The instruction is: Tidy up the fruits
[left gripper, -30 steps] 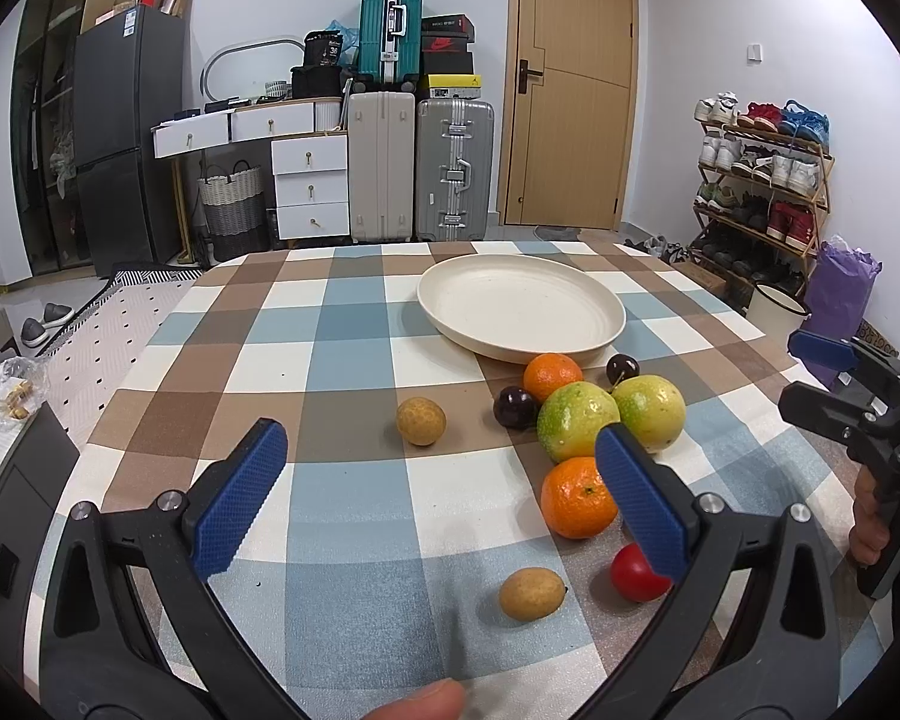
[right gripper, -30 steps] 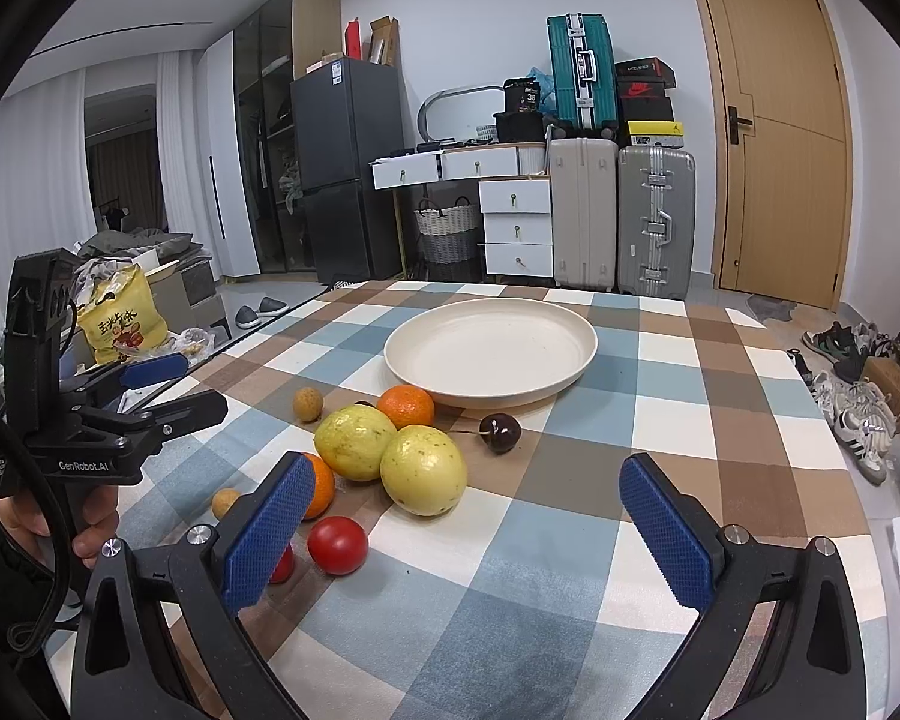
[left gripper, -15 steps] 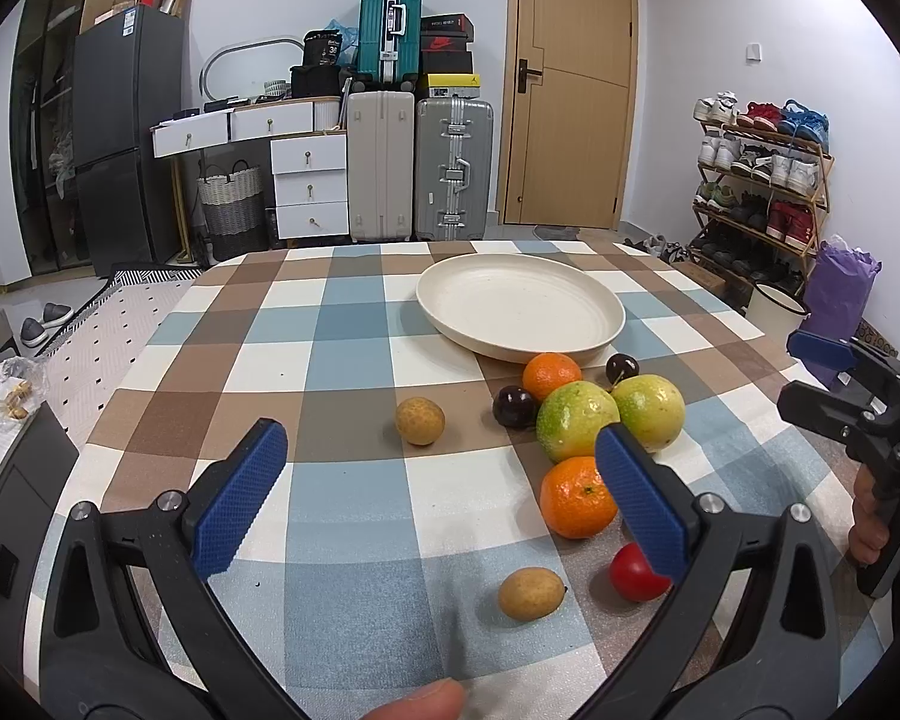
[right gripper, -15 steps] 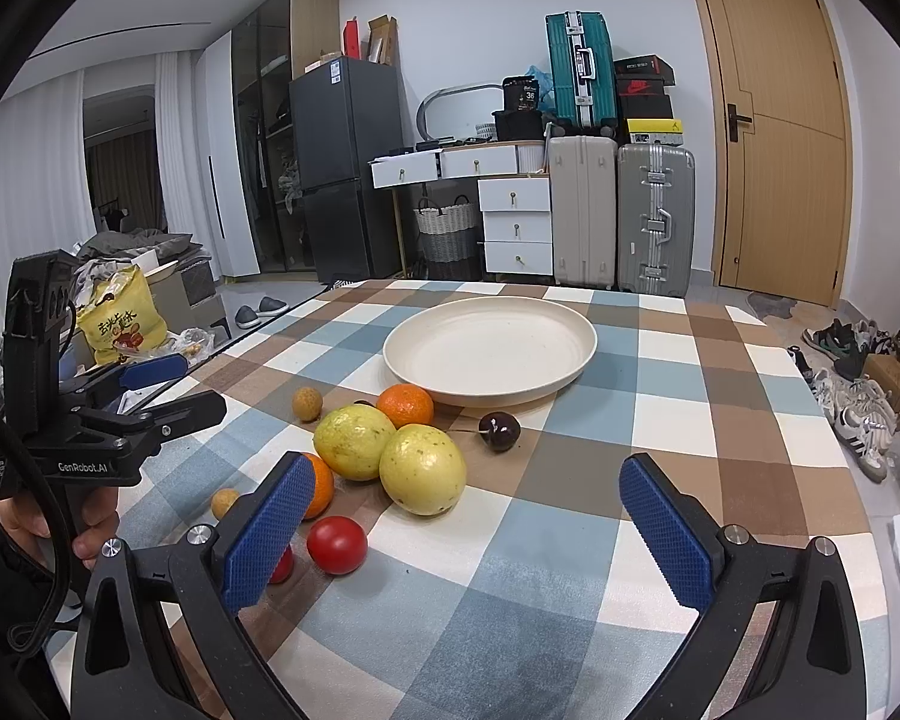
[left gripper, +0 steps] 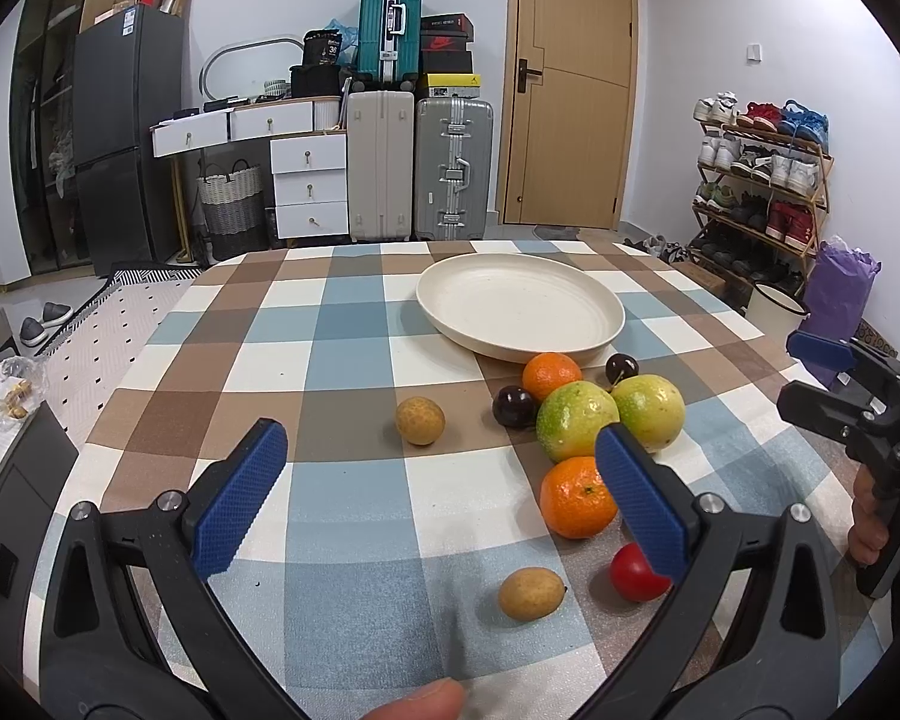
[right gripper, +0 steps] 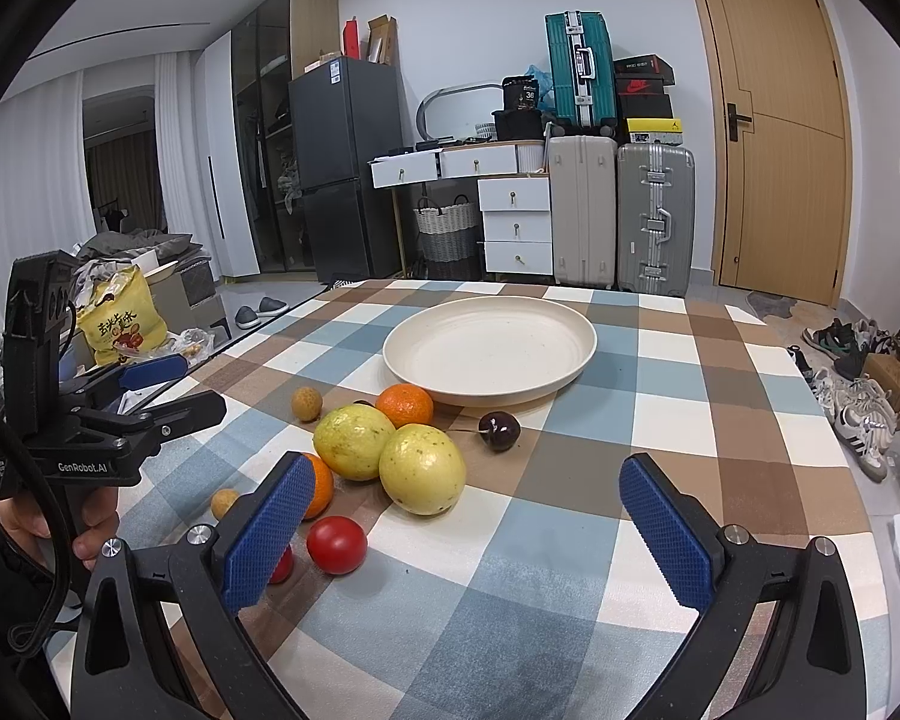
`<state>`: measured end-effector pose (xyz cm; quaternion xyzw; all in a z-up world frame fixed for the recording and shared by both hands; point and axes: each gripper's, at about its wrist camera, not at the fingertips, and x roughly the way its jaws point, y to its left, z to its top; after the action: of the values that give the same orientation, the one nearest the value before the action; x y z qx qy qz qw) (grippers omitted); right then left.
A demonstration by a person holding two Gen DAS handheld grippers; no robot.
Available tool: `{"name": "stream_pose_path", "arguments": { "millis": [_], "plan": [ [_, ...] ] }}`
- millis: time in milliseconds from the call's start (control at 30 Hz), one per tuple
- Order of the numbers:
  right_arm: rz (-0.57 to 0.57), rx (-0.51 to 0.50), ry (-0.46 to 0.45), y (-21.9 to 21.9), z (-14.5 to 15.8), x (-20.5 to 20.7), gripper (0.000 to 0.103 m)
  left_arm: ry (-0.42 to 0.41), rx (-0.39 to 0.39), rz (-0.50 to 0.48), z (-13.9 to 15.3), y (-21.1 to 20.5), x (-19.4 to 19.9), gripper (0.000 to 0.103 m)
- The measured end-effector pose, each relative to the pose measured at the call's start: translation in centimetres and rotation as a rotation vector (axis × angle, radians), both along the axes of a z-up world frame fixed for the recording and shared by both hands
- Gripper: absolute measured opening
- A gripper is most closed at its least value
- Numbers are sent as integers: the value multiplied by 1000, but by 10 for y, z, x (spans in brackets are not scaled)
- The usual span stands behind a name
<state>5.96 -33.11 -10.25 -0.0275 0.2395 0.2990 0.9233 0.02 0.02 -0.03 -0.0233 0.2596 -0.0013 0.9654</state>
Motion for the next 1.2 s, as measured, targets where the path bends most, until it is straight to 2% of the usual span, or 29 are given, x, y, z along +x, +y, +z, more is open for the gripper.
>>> {"name": "stream_pose_path", "arguments": {
  "millis": [533,733,967,1033,1100,1200],
  "plan": [
    [-5,-5,1,-1,-1,0,103,-1,-1,-5,3,1,1,102],
    [-28,-29,29,1,-9,7,103,1,1,9,3,-1,-1,102],
    [-33,-135,85,17,-14,11,103,52,18,-28,-2,-5,2,102],
    [-26,-136,119,19,-16,12,103,83,28,-47,-5,-6,3,102],
    [-20,-143,141,24,-17,14,103,121,5,-87,-8,-6,4,102],
    [-27,-170,159,31,-19,20,103,137,5,-97,-11,-6,6,102]
  ]
}}
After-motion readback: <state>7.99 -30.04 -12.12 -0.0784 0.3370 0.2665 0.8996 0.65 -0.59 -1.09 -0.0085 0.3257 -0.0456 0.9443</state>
